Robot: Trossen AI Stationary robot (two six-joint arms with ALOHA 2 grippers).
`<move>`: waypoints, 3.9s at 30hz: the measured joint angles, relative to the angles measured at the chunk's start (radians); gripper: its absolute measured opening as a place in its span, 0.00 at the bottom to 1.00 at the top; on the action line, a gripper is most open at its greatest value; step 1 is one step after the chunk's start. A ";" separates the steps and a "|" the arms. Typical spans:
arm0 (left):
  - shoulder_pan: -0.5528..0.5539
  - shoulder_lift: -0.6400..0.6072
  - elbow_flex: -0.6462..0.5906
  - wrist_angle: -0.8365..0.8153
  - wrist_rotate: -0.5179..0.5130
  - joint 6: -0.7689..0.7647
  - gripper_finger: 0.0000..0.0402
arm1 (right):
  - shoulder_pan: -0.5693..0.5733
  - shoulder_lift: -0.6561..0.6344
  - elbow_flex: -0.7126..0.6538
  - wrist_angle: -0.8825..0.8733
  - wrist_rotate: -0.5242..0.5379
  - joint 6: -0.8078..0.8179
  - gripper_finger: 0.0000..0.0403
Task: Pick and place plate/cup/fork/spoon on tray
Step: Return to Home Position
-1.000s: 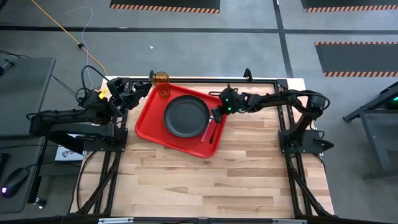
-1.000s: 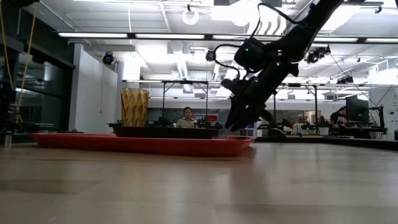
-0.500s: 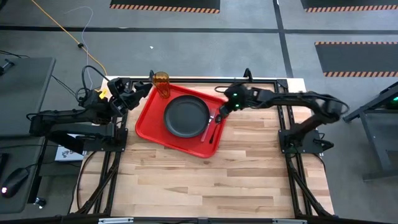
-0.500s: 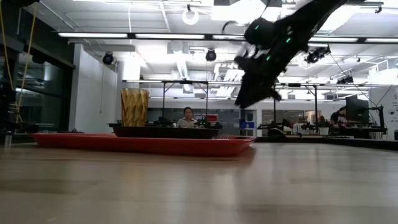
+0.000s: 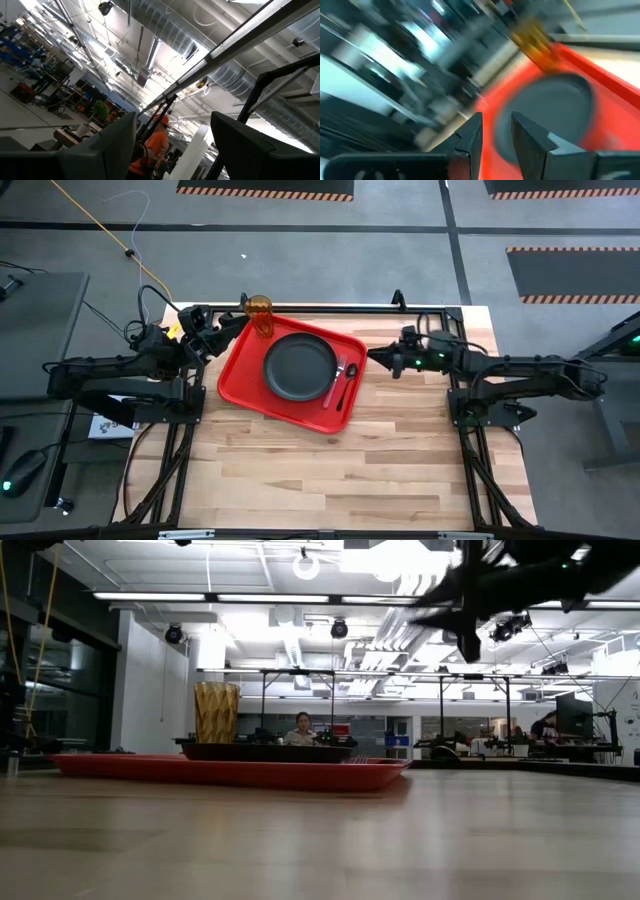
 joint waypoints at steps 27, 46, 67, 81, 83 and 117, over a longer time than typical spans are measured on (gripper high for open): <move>0.017 -0.059 0.084 -0.322 0.256 0.162 0.61 | 0.091 0.082 0.182 0.348 0.017 -0.057 0.23; 0.047 -0.056 0.267 -0.628 0.156 0.312 0.61 | 0.091 0.082 0.182 0.306 0.009 -0.057 0.23; 0.045 -0.055 0.267 -0.627 0.157 0.348 0.59 | 0.091 0.082 0.182 0.306 0.010 -0.057 0.23; -0.124 -0.060 0.264 -0.735 0.129 0.447 0.03 | 0.091 0.082 0.182 0.306 -0.003 -0.050 0.23; -0.179 -0.060 0.228 -0.717 0.069 0.453 0.01 | 0.091 0.082 0.182 0.306 -0.003 -0.050 0.23; -0.176 -0.412 -0.432 -0.320 -0.014 0.225 0.00 | 0.091 0.081 0.182 0.290 0.007 0.022 0.23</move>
